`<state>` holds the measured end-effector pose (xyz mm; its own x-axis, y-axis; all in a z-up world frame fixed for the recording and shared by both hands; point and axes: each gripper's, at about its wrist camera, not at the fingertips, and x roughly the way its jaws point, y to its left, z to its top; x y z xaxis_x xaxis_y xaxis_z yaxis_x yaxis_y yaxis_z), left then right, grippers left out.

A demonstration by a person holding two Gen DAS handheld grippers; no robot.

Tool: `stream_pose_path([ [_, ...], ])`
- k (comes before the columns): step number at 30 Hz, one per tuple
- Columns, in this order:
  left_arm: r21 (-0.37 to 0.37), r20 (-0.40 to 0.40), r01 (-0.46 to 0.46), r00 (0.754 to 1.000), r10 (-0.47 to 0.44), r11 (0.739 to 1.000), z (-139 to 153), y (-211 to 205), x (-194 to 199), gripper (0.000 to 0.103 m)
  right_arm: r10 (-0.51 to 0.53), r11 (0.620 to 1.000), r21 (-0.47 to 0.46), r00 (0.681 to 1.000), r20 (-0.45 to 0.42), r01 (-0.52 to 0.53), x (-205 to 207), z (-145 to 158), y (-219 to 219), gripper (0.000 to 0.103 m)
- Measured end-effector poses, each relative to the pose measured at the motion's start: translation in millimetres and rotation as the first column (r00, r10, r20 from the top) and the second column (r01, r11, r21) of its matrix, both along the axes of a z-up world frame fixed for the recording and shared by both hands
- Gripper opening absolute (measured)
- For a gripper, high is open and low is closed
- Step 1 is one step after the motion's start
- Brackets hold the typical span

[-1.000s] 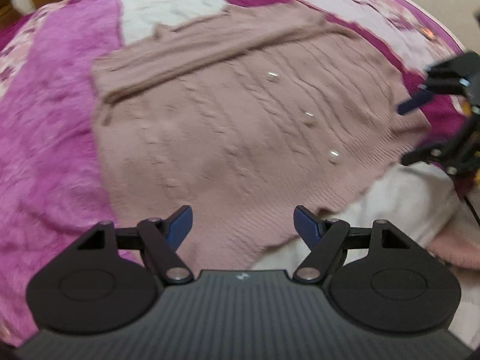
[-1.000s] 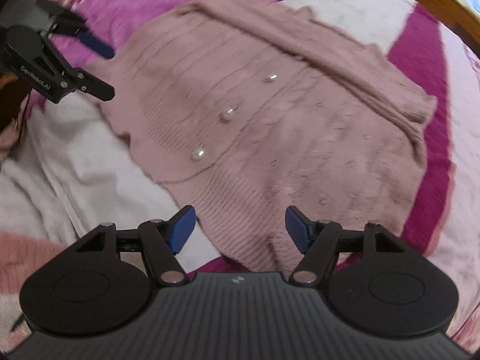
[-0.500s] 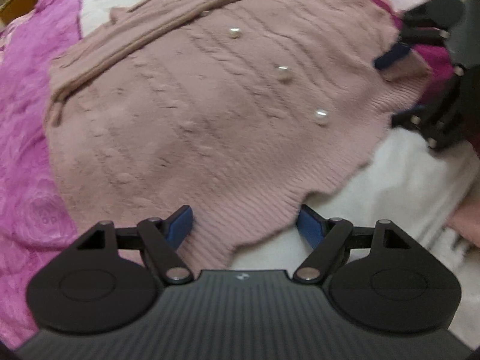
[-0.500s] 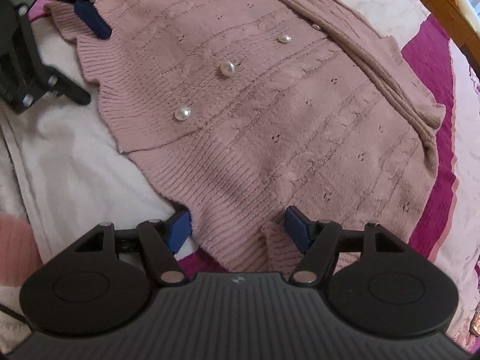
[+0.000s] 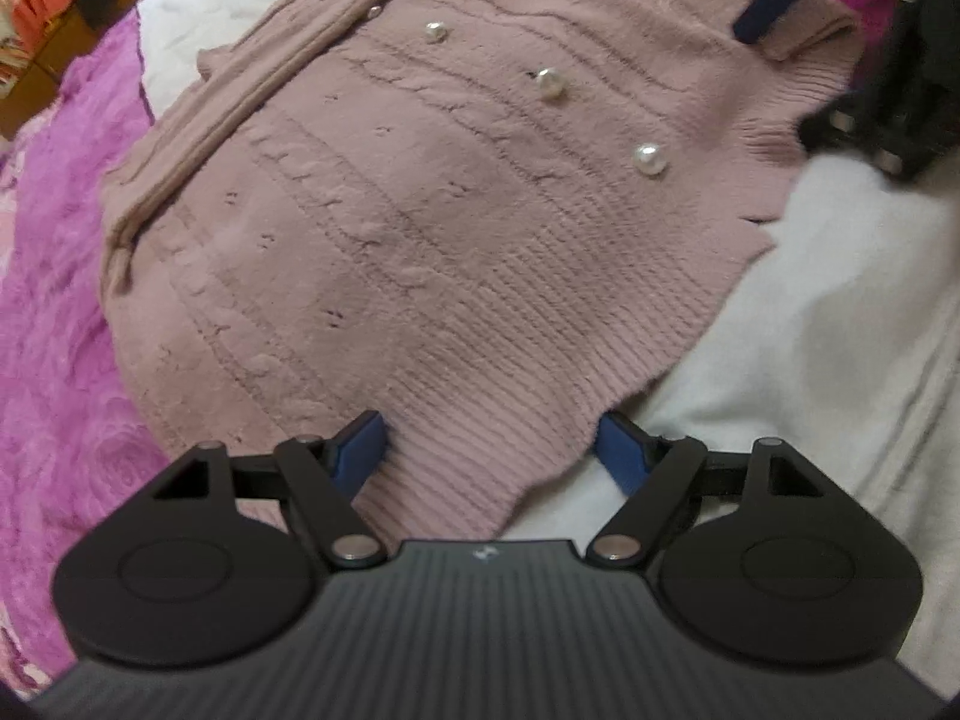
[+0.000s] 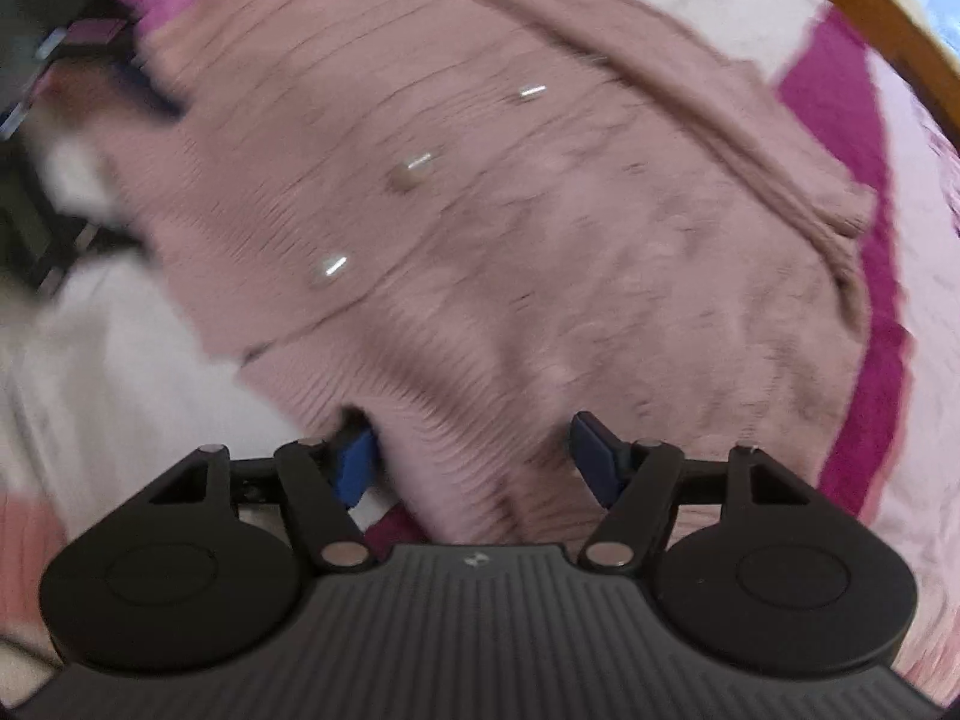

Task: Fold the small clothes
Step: 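Grasp the cardigan hem with the left gripper while the right gripper grasps the hem too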

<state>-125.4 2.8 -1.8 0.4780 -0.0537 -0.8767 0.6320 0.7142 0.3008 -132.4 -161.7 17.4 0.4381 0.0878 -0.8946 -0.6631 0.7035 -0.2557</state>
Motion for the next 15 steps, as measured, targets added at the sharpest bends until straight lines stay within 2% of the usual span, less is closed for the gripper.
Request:
stream_pose_path([
  [2, 0.012, 0.024, -0.01, 1.0, 0.01, 1.0, -6, -1, 1, 0.081, 0.038, 0.999, -0.034, 0.999, 0.017, -0.038, -7, -2, 4, 0.073],
  [6, -0.004, 0.079, -0.028, 0.996, 0.029, 1.0, -8, -2, 0, 0.078, 0.02, 0.998, -0.053, 0.998, 0.061, -0.017, -8, -9, 7, 0.073],
  [8, -0.035, 0.096, -0.026, 0.995, 0.029, 0.999, -6, -2, -1, 0.053, -0.003, 0.999, -0.041, 0.997, 0.08, 0.006, -7, -11, 8, 0.073],
  [9, -0.048, 0.1, -0.031, 0.994, 0.035, 0.998, -5, -1, -2, 0.045, -0.01, 0.999, -0.036, 0.996, 0.09, 0.013, -8, -10, 9, 0.071],
  [10, -0.063, 0.107, -0.033, 0.994, 0.039, 0.998, -3, -1, -3, 0.027, -0.015, 0.999, -0.03, 0.995, 0.103, 0.018, -9, -10, 9, 0.069],
  [11, -0.077, 0.109, -0.03, 0.993, 0.039, 0.997, -1, 0, -4, 0.017, -0.017, 1.0, -0.023, 0.994, 0.109, 0.02, -10, -14, 11, 0.067],
  [12, -0.088, 0.115, -0.037, 0.992, 0.047, 0.995, 2, 0, -4, 0.017, -0.019, 1.0, -0.013, 0.993, 0.115, 0.02, -11, -15, 9, 0.059],
  [13, -0.106, 0.125, -0.045, 0.99, 0.058, 0.993, 6, 1, -5, 0.016, -0.02, 1.0, -0.006, 0.992, 0.124, 0.021, -11, -14, 10, 0.044],
  [15, -0.141, 0.138, -0.057, 0.987, 0.077, 0.988, 13, 3, -5, 0.015, -0.026, 1.0, 0.003, 0.988, 0.15, 0.026, -14, -8, 11, 0.027],
])
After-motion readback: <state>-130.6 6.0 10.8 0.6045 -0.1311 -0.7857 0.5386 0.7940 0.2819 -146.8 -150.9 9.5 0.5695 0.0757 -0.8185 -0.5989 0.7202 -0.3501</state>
